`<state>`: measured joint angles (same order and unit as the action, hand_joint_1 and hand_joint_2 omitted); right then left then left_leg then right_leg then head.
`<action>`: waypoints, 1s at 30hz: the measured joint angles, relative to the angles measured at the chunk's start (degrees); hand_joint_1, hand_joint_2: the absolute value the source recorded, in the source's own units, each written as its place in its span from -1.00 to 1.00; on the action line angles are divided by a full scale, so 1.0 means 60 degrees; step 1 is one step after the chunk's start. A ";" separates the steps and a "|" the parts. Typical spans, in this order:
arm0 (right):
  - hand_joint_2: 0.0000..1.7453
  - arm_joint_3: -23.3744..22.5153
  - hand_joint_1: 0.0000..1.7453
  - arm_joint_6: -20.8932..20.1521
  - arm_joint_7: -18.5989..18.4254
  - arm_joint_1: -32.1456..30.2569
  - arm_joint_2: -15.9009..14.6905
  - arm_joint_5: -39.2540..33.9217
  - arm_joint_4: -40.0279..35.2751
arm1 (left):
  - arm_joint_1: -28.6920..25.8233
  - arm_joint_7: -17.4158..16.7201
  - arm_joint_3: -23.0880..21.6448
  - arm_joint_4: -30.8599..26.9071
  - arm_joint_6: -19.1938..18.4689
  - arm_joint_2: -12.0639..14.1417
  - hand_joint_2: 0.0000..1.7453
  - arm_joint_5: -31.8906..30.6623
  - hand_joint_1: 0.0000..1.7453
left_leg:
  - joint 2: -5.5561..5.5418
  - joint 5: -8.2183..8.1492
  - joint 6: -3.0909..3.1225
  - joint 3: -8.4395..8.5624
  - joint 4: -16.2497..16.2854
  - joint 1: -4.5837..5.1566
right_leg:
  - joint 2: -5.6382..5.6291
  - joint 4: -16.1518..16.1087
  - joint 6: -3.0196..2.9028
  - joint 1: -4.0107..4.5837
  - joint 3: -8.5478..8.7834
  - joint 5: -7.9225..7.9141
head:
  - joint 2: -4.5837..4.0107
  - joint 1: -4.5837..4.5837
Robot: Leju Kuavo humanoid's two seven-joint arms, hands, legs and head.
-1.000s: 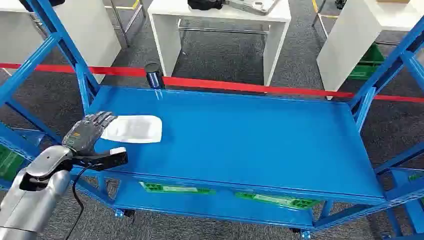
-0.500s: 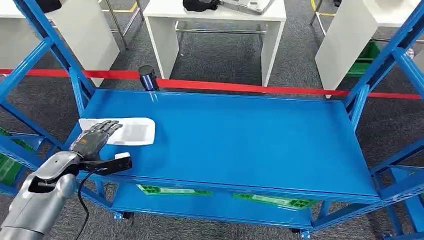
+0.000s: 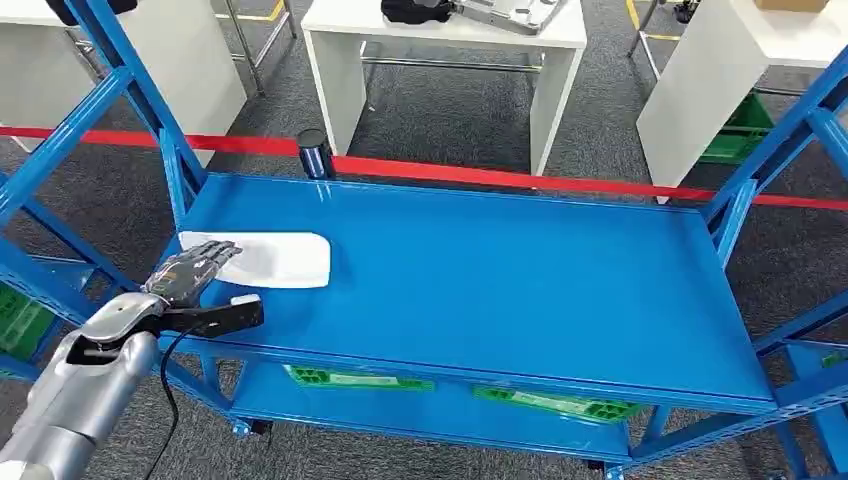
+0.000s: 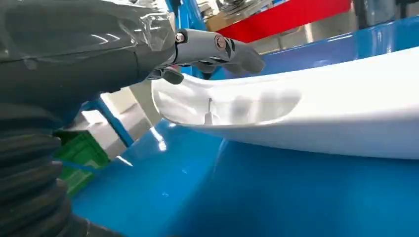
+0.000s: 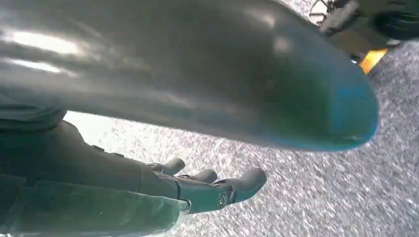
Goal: Take the parts from the cabinet and place them on the table.
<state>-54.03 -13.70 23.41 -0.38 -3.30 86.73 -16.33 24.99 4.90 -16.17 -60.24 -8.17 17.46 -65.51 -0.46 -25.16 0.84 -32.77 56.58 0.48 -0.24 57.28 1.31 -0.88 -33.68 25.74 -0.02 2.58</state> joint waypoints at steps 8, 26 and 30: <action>-1.00 0.0000 -1.00 0.0000 0.0000 0.0019 -0.0018 0.0000 0.0084 | 0.0038 0.0000 -0.0088 0.0237 0.0000 0.0033 1.00 -0.0040 -1.00 | 0.0024 -0.1185 -0.0370 -0.0952 0.2078 -0.0150 | -0.0019 -0.0021 -0.0415 -0.0067 0.0021 -0.0090 | 0.0000 0.0066; -1.00 0.0000 -1.00 0.0142 0.0040 0.0021 -0.0033 -0.0080 0.0273 | 0.0264 0.0004 -0.0153 0.0437 0.0179 -0.0051 1.00 -0.0149 -1.00 | 0.0081 0.0127 0.0178 0.0167 -0.0278 -0.0100 | 0.0008 0.2971 -0.0140 -0.0037 -0.1417 0.1044 | 0.0000 0.0029; -1.00 0.0000 -1.00 0.0284 0.0055 0.0058 -0.0069 -0.0157 0.0295 | 0.0366 0.0000 -0.0160 0.0499 0.0204 -0.0113 1.00 -0.0248 -1.00 | 0.0052 0.0032 0.0032 0.0115 -0.0086 -0.0098 | 0.0056 -0.0004 0.0112 -0.0135 0.0014 0.0039 | 0.0000 0.0018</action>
<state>-54.03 -12.00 23.74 -0.03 -3.72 85.79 -14.56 27.19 4.90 -17.14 -57.24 -6.95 16.79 -66.99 -0.15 -24.97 1.03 -32.08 56.06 -0.11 0.09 57.26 1.98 -1.69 -33.60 25.97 -0.02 2.69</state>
